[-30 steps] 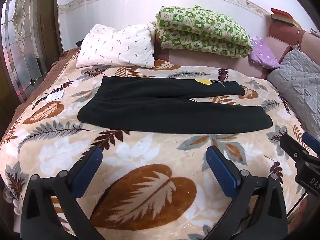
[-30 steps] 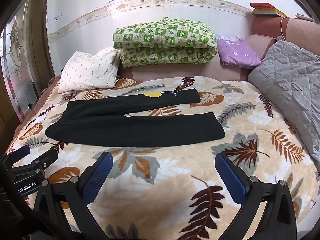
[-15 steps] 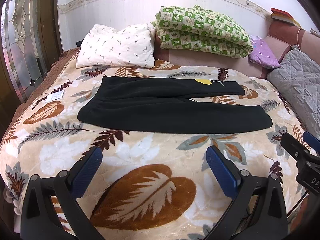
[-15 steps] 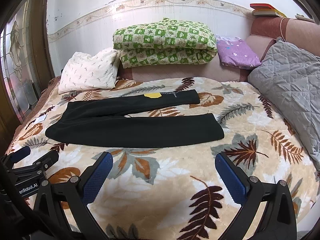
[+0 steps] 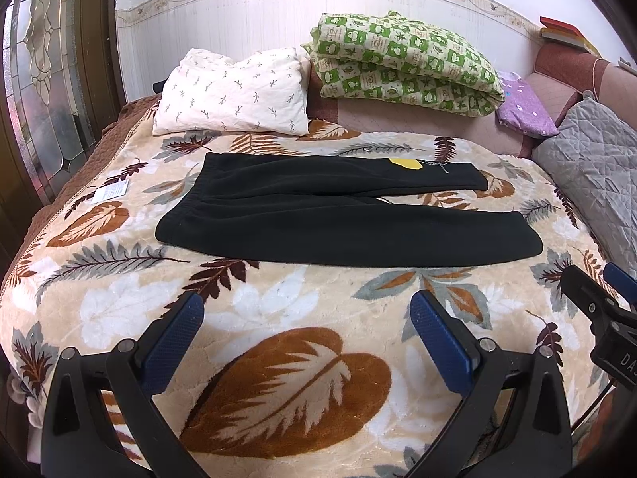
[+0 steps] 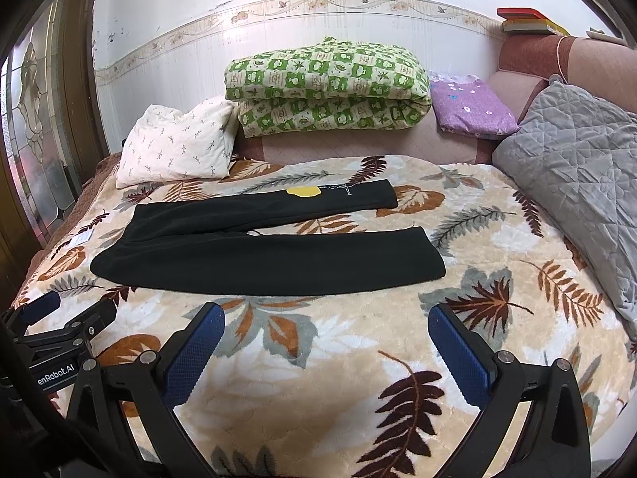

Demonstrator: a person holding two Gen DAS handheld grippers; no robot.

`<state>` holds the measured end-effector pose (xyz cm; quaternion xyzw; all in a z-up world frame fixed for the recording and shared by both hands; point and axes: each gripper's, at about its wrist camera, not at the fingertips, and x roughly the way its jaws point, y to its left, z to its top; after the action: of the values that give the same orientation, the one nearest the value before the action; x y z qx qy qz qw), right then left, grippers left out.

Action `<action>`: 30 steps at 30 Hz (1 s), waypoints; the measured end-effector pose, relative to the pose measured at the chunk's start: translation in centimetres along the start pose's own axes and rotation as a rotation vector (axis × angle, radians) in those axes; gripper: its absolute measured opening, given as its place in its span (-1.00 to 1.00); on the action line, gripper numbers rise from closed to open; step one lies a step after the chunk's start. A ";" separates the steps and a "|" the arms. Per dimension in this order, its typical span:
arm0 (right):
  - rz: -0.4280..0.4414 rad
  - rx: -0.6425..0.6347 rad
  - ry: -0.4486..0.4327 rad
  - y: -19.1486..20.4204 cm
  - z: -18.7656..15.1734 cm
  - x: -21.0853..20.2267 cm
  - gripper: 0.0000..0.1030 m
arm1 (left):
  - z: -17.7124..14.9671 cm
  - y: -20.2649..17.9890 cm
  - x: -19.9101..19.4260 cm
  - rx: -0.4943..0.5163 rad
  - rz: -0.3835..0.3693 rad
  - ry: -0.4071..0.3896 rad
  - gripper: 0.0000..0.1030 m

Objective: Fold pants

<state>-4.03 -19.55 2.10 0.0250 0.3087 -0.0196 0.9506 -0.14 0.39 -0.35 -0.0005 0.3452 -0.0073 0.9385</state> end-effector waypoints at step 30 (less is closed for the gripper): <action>0.000 0.003 -0.004 0.0 0.3 -0.3 0.99 | 0.2 0.0 0.0 -0.002 0.000 0.002 1.00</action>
<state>-4.10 -19.56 2.47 0.0263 0.3069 -0.0201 0.9512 -0.06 0.35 -0.21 -0.0013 0.3462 -0.0071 0.9381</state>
